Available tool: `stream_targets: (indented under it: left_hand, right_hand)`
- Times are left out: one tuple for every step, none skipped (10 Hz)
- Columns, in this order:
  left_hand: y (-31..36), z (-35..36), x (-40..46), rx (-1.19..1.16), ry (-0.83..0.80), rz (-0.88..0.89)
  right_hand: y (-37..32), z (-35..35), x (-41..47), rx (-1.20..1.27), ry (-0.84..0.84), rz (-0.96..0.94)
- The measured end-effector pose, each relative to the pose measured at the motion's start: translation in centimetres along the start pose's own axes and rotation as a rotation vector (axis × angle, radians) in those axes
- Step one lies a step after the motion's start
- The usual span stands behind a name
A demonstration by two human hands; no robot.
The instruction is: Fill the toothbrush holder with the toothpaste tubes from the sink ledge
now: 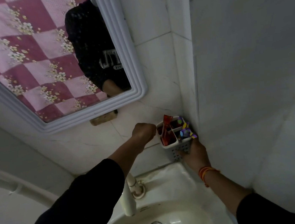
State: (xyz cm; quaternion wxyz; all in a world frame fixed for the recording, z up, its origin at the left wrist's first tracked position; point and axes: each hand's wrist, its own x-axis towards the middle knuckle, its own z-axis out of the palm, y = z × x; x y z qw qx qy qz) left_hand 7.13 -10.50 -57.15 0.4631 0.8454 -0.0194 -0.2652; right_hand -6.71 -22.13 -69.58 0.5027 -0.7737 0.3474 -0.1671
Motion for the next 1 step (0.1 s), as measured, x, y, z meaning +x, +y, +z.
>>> stream_targets:
  left_hand:
    - [-0.09, -0.99, -2.24, -0.003, -0.002, 0.052]
  right_hand:
    - [0.1, 0.59, -2.67, 0.034, 0.021, 0.054]
